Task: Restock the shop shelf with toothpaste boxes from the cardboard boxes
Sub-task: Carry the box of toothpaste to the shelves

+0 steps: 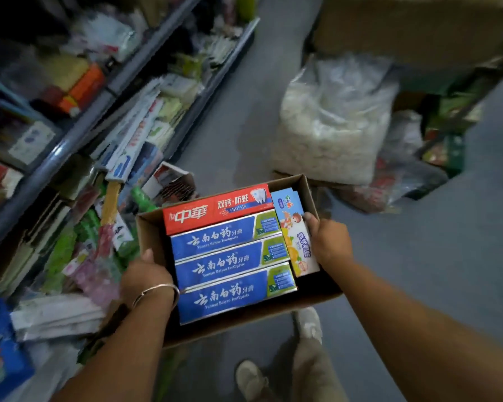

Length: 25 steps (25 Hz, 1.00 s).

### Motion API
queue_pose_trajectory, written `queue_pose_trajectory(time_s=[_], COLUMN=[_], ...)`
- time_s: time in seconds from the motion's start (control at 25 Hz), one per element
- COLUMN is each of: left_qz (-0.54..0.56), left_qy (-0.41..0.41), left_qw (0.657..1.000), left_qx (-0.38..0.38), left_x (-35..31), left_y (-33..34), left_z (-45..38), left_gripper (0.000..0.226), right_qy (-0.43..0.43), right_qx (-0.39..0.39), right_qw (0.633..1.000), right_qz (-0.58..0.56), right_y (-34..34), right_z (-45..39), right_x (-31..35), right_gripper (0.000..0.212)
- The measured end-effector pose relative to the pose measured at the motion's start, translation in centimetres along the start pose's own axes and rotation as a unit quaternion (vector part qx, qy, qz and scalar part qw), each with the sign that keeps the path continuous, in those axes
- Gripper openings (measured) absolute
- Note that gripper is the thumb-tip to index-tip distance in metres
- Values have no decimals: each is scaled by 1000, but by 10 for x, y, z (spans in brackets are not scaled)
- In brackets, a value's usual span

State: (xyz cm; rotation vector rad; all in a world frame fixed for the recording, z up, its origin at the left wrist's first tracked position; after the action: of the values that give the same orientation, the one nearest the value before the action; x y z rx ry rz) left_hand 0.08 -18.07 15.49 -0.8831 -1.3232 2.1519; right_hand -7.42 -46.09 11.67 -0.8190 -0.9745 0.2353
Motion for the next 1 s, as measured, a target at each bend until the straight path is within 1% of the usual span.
queue_pose_trajectory(time_s=[0.12, 0.2, 0.28, 0.36, 0.44, 0.52, 0.6, 0.72, 0.8, 0.88, 1.0], left_qz=[-54, -71, -114, -127, -126, -146, -146, -164, -164, -172, -191], left_qy=[117, 172, 239, 277, 318, 368, 404, 475, 500, 536, 592], left_qw=[991, 981, 962, 949, 933, 908, 890, 844, 821, 789, 730], left_qx=[34, 44, 63, 87, 112, 137, 155, 189, 222, 248, 281], left_x=[-48, -77, -102, -122, -140, -155, -170, -191, -201, -211, -222], left_y=[6, 20, 46, 72, 104, 135, 163, 204, 233, 259, 297], left_z=[84, 151, 227, 297, 384, 475, 561, 675, 756, 837, 953], left_gripper=[39, 44, 44, 42, 40, 39, 43, 45, 46, 46, 46], right_qy=[66, 106, 140, 159, 198, 252, 307, 397, 435, 463, 503], right_qx=[-72, -112, -136, -150, -180, -220, -250, -312, -343, -359, -358], right_qw=[995, 988, 981, 976, 963, 942, 918, 863, 831, 810, 786], right_qz=[-37, -32, -9, 13, 22, 20, 25, -23, -46, -28, 10], right_y=[-76, -131, -187, -235, -290, -340, -382, -435, -474, -511, -558], right_z=[44, 75, 108, 137, 177, 218, 257, 305, 337, 367, 402], right_x=[-62, -115, -175, -226, -288, -349, -404, -470, -513, -553, -603], right_gripper=[57, 54, 51, 49, 45, 47, 48, 54, 53, 48, 41])
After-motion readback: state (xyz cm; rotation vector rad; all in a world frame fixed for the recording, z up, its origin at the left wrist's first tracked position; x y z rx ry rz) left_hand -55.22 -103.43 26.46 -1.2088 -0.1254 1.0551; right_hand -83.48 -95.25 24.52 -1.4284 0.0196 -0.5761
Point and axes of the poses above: each hand's wrist, its own z-axis away from the middle knuckle, its own y-axis out of the palm, x = y × z, the point moved 2 cm from there along -z, towards the middle knuckle, and after that the axes turned 11 degrees about -y, right-handed, at the moved point
